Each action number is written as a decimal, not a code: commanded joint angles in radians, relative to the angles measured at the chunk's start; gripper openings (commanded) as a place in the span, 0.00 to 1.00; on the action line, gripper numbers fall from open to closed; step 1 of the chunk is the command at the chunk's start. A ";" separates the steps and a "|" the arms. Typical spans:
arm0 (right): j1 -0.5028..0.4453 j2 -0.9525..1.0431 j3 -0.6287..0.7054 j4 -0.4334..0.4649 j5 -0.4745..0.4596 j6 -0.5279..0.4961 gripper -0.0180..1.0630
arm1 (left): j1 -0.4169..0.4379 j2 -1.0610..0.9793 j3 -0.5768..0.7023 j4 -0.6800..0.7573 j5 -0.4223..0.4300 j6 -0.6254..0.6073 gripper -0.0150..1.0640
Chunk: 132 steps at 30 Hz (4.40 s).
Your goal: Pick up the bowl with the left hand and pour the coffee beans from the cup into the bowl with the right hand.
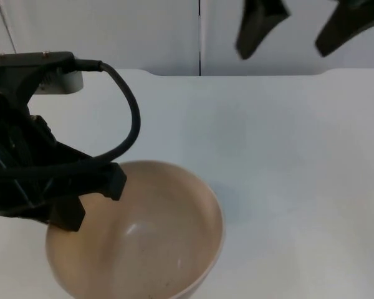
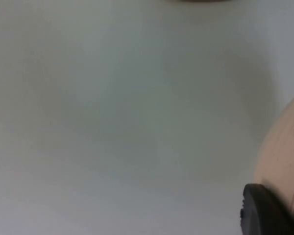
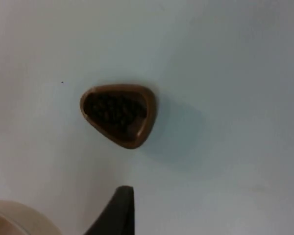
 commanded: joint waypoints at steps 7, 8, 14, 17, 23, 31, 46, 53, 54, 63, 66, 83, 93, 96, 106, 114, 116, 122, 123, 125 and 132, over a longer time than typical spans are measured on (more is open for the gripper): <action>0.122 0.193 -0.203 -0.106 0.096 0.188 0.99 | -0.004 -0.010 0.004 -0.012 -0.015 0.001 0.01; 0.134 0.216 -0.222 -0.109 0.096 0.200 0.98 | -0.004 -0.010 0.004 -0.012 -0.015 0.001 0.01; 0.160 0.300 -0.260 -0.129 0.092 0.285 0.93 | -0.004 -0.010 0.004 -0.012 -0.017 -0.001 0.01; 0.163 0.342 -0.260 -0.129 0.092 0.314 0.93 | -0.004 -0.010 0.004 -0.012 -0.021 -0.001 0.01; 0.165 0.400 -0.260 -0.129 0.074 0.375 0.93 | -0.004 -0.010 0.004 -0.012 -0.023 -0.001 0.01; 0.200 0.444 -0.260 -0.233 0.029 0.440 0.93 | -0.004 -0.010 0.004 -0.014 -0.028 -0.001 0.01; 0.222 0.524 -0.260 -0.289 -0.039 0.513 0.88 | -0.004 -0.010 0.004 -0.016 -0.036 -0.003 0.01; 0.222 0.549 -0.256 -0.303 -0.065 0.551 0.85 | -0.004 -0.010 0.004 -0.018 -0.036 -0.003 0.01; 0.222 0.551 -0.256 -0.305 -0.065 0.551 0.84 | -0.004 -0.010 0.004 -0.018 -0.036 -0.003 0.01; 0.222 0.576 -0.256 -0.305 -0.089 0.555 0.82 | -0.004 -0.010 0.004 -0.018 -0.036 -0.003 0.01; 0.222 0.588 -0.256 -0.301 -0.094 0.555 0.82 | -0.004 -0.010 0.004 -0.018 -0.036 -0.003 0.01; 0.222 0.616 -0.256 -0.301 -0.115 0.558 0.74 | -0.004 -0.010 0.004 -0.023 -0.038 -0.003 0.01; 0.222 0.616 -0.256 -0.301 -0.128 0.558 0.53 | -0.004 -0.010 0.004 -0.028 -0.038 -0.003 0.01; 0.222 0.616 -0.256 -0.303 -0.128 0.558 0.43 | -0.004 -0.010 0.004 -0.028 -0.038 -0.003 0.01; 0.222 0.616 -0.256 -0.303 -0.128 0.558 0.17 | -0.004 -0.010 0.004 -0.028 -0.038 -0.003 0.01; 0.222 0.616 -0.256 -0.303 -0.129 0.558 0.02 | -0.004 -0.010 0.004 -0.028 -0.038 -0.003 0.01; 0.222 0.616 -0.256 -0.307 -0.125 0.558 0.02 | -0.004 -0.010 0.004 -0.028 -0.038 -0.003 0.01; 0.208 0.576 -0.256 -0.338 -0.092 0.535 0.02 | -0.004 -0.010 0.004 -0.024 -0.038 -0.003 0.01; 0.208 0.576 -0.256 -0.338 -0.092 0.535 0.02 | -0.004 -0.010 0.004 -0.024 -0.038 -0.003 0.01; 0.182 0.541 -0.256 -0.333 -0.071 0.489 0.02 | -0.004 -0.010 0.004 -0.024 -0.038 -0.003 0.01; 0.107 0.457 -0.256 -0.273 0.003 0.352 0.02 | -0.004 -0.010 0.004 -0.022 -0.036 -0.010 0.01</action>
